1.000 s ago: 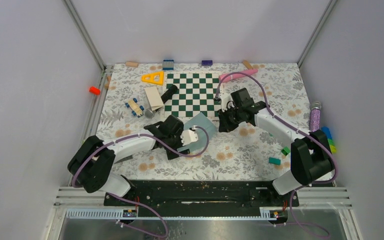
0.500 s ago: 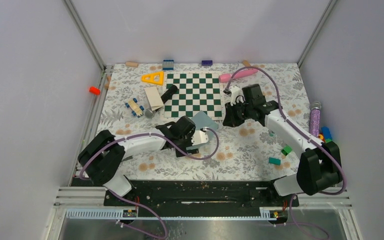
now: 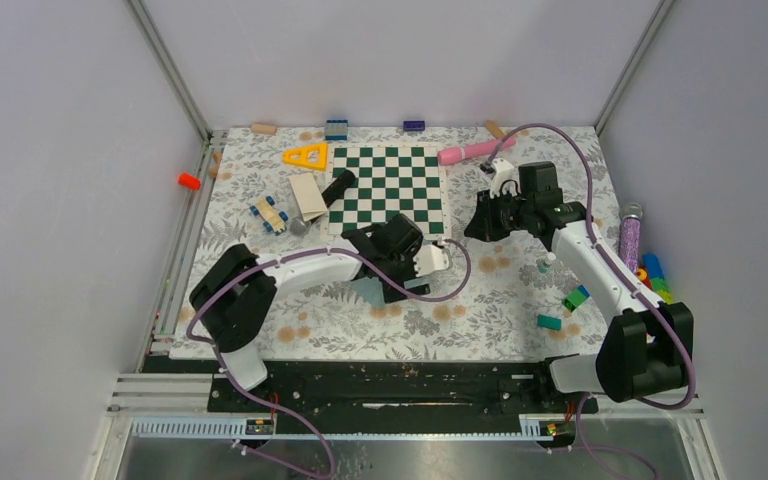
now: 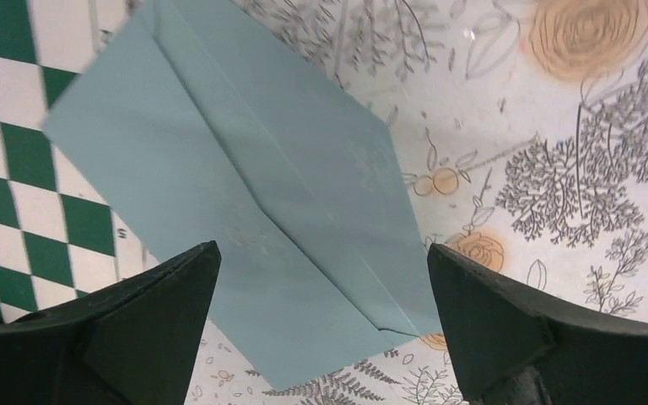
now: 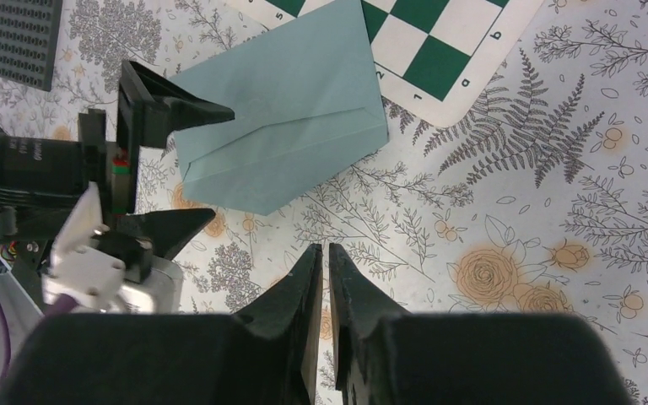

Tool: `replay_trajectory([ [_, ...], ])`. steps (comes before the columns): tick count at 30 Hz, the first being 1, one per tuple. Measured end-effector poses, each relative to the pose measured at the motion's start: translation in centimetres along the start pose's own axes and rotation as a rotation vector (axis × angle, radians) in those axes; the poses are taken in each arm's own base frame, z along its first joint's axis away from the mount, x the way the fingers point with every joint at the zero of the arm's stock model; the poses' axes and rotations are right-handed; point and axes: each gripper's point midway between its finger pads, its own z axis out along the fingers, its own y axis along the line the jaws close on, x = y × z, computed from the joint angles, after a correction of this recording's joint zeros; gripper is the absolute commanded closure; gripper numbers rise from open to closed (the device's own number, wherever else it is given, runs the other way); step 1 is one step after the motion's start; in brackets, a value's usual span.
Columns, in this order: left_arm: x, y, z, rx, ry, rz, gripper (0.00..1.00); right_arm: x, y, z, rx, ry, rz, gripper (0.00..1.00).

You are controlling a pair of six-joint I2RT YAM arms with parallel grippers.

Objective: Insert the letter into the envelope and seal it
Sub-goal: Pick up the letter from the center of the board.

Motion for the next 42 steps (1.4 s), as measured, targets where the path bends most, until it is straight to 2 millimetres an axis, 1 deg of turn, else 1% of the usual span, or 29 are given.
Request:
replay_trajectory([
  [2, -0.8, 0.7, -0.4, -0.017, -0.02, -0.019, 0.01, 0.1, -0.2, -0.1, -0.004, -0.004, 0.011, 0.84],
  [4, -1.5, 2.1, -1.1, -0.051, -0.042, -0.053, 0.01, 0.1, -0.3, -0.3, -0.008, -0.009, 0.019, 0.8],
  [6, -1.6, 4.4, -2.7, -0.121, -0.065, -0.098, 0.01, 0.1, -0.3, -0.4, -0.017, -0.016, 0.025, 0.76],
  [7, -1.3, 6.1, -3.8, -0.18, -0.073, -0.125, 0.01, 0.0, -0.2, -0.5, -0.02, -0.019, 0.025, 0.73],
  [10, 0.0, 11.6, -7.7, -0.391, -0.073, -0.199, 0.01, -0.2, 0.0, -0.6, -0.033, -0.031, 0.023, 0.66],
  [13, 1.8, 16.5, -10.4, -0.582, -0.046, -0.257, 0.01, -0.3, 0.2, -0.6, -0.048, -0.034, 0.021, 0.62],
  [14, 2.7, 17.7, -11.1, -0.636, -0.022, -0.271, 0.01, -0.4, 0.3, -0.6, -0.051, -0.035, 0.02, 0.61],
  [15, 3.4, 18.4, -11.3, -0.668, -0.001, -0.278, 0.01, -0.4, 0.3, -0.6, -0.053, -0.036, 0.02, 0.6],
  [17, 4.9, 19.8, -11.4, -0.728, 0.049, -0.289, 0.01, -0.4, 0.4, -0.6, -0.06, -0.037, 0.019, 0.59],
  [18, 5.6, 20.4, -11.1, -0.751, 0.075, -0.291, 0.01, -0.4, 0.5, -0.6, -0.062, -0.036, 0.019, 0.59],
  [22, 8.0, 21.8, -9.1, -0.795, 0.171, -0.278, 0.01, -0.3, 0.7, -0.6, -0.075, -0.036, 0.019, 0.58],
  [26, 10.6, 22.2, -6.9, -0.802, 0.267, -0.272, 0.01, -0.2, 0.7, -0.5, -0.081, -0.033, 0.02, 0.58],
  [29, 12.1, 22.5, -6.0, -0.809, 0.316, -0.274, 0.01, -0.2, 0.8, -0.5, -0.087, -0.033, 0.019, 0.57],
  [31, 13.0, 22.8, -5.9, -0.821, 0.339, -0.282, 0.02, -0.2, 0.9, -0.5, -0.093, -0.033, 0.018, 0.57],
  [33, 13.5, 23.0, -6.0, -0.831, 0.353, -0.288, 0.07, -0.1, 1.0, -0.5, -0.098, -0.033, 0.017, 0.57],
  [38, 14.2, 23.6, -6.5, -0.856, 0.365, -0.304, 0.25, -0.1, 1.1, -0.5, -0.103, -0.032, 0.018, 0.57],
  [42, 14.6, 23.7, -6.3, -0.856, 0.369, -0.31, 0.36, -0.1, 1.1, -0.5, -0.103, -0.032, 0.018, 0.57],
])
